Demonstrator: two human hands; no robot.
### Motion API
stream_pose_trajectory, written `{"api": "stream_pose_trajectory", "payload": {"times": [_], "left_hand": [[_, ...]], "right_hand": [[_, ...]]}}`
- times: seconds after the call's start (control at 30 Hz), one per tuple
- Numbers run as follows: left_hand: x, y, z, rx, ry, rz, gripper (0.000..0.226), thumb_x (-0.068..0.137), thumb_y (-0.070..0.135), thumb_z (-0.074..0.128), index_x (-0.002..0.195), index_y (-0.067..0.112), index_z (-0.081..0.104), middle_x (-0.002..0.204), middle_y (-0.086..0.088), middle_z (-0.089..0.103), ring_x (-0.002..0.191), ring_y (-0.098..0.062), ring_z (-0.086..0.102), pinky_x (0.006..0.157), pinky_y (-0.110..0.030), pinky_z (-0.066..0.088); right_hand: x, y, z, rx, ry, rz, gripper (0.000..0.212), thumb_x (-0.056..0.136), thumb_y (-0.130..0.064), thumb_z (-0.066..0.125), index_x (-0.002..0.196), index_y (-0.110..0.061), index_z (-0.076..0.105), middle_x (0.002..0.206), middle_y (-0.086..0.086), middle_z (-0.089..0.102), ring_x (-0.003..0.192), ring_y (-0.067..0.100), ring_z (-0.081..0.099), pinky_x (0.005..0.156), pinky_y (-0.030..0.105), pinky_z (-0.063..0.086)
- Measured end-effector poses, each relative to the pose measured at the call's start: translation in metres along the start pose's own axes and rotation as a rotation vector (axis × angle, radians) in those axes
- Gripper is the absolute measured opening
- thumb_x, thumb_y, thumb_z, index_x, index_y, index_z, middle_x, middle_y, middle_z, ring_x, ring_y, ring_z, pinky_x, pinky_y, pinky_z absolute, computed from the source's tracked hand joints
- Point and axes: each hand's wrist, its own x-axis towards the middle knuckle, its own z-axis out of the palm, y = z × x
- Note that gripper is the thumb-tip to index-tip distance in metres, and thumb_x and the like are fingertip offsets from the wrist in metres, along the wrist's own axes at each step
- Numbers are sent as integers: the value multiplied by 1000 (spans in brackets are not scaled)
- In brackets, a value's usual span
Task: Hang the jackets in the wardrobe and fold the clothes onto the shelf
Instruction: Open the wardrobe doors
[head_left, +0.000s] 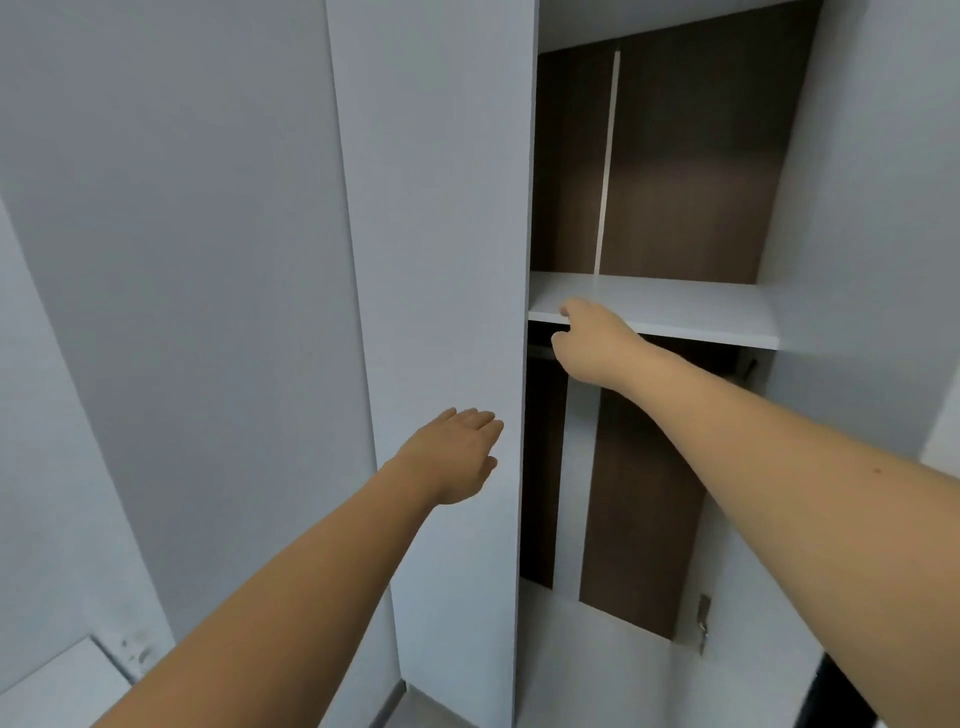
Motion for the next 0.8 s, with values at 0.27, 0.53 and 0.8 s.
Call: {"api": "stream_pose_trajectory", "payload": {"times": [0.27,0.53,0.8], "left_hand": [[99,-69,30,325,-120,209,63,103,35,39,157,13,15,166,-9,7,153,-28,1,123,-46,3],[179,-65,50,427,-114,385,62,105,28,37,158,14,9,166,-7,3,153,-26,-5,121,-46,-4],[223,-83,71,664,-98,372,67,103,34,31,158,17,-3,165,-7,-12,150,-26,-21,118,-53,-17]], "right_hand": [[130,-8,49,453,80,222,46,103,-20,42,146,-6,37,149,14,42,130,28,45,103,32,37],[222,1,72,653,218,183,53,105,-36,35,153,-19,20,152,2,36,132,22,42,103,36,41],[267,24,72,704,234,168,37,106,-36,35,128,-10,50,116,6,58,96,13,55,78,25,47]]}}
